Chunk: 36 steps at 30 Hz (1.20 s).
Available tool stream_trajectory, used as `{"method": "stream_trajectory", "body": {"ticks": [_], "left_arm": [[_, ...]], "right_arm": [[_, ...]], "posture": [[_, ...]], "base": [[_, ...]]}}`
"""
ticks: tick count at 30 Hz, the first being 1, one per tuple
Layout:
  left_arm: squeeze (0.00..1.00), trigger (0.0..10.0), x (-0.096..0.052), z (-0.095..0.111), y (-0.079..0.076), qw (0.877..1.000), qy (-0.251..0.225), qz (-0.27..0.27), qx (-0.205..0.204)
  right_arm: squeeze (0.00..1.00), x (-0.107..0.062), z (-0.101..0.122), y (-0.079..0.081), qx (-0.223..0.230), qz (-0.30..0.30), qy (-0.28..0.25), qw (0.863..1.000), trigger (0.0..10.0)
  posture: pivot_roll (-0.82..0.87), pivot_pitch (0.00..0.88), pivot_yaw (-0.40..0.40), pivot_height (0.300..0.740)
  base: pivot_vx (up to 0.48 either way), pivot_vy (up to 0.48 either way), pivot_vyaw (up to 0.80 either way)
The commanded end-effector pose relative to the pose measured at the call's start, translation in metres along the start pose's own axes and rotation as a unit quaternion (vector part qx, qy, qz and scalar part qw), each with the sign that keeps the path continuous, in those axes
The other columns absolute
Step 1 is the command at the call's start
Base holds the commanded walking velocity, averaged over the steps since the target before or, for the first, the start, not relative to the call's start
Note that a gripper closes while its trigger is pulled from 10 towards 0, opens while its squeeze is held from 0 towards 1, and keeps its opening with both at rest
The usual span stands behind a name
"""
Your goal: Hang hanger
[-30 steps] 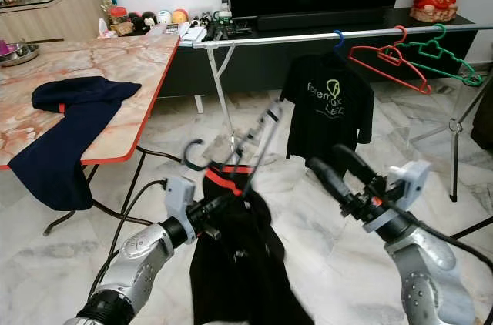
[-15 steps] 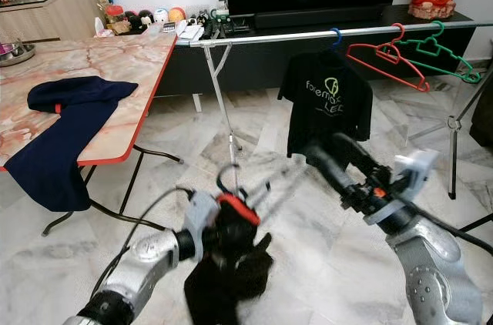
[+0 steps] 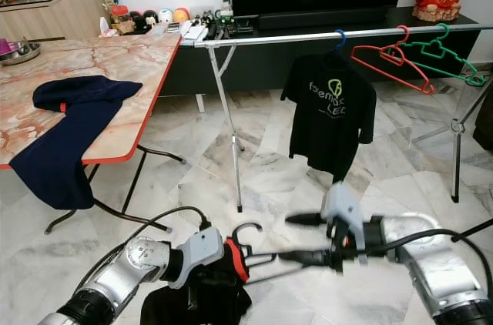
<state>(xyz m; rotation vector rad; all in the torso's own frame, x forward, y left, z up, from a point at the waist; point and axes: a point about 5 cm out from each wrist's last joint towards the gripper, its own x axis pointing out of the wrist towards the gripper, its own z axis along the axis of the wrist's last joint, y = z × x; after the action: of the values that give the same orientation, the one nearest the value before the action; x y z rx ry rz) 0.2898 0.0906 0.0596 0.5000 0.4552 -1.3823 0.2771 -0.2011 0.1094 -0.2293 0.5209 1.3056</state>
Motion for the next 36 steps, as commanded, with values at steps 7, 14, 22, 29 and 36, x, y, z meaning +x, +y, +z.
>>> {"method": "stream_trajectory", "body": {"ticks": [7,14,22,29,36], "left_arm": [[0.00,10.0,-0.002,0.011,0.001,0.999,0.017,-0.029,0.028],[0.00,10.0,-0.001,0.014,-0.001,0.999,0.018,-0.040,0.029],[0.00,10.0,-0.003,0.017,-0.004,0.998,0.019,-0.056,0.030],[0.00,10.0,-0.003,0.018,-0.004,0.998,0.018,-0.057,0.030],[0.00,10.0,-0.004,0.019,-0.004,0.998,0.018,-0.054,0.028]], "right_arm": [[1.00,0.021,-0.007,-0.002,-0.024,-0.002,0.017,1.000,10.0],[1.00,0.028,-0.006,-0.011,-0.043,-0.033,0.012,0.998,10.0],[0.00,0.039,-0.017,-0.010,-0.049,-0.031,0.039,0.998,10.0],[0.00,0.048,-0.021,-0.015,-0.053,-0.047,0.047,0.996,10.0],[0.00,0.052,-0.019,-0.015,-0.046,-0.041,0.028,0.998,4.7]], "posture": [[-0.07,0.017,0.072,0.740],[-0.07,0.019,0.079,0.740],[-0.06,0.022,0.085,0.740],[-0.06,0.024,0.085,0.740],[-0.05,0.034,0.083,0.740]], "base": [[0.000,0.000,0.00],[0.000,0.000,0.00],[0.000,0.000,0.00],[0.000,0.000,0.00],[0.000,0.000,0.00]]}}
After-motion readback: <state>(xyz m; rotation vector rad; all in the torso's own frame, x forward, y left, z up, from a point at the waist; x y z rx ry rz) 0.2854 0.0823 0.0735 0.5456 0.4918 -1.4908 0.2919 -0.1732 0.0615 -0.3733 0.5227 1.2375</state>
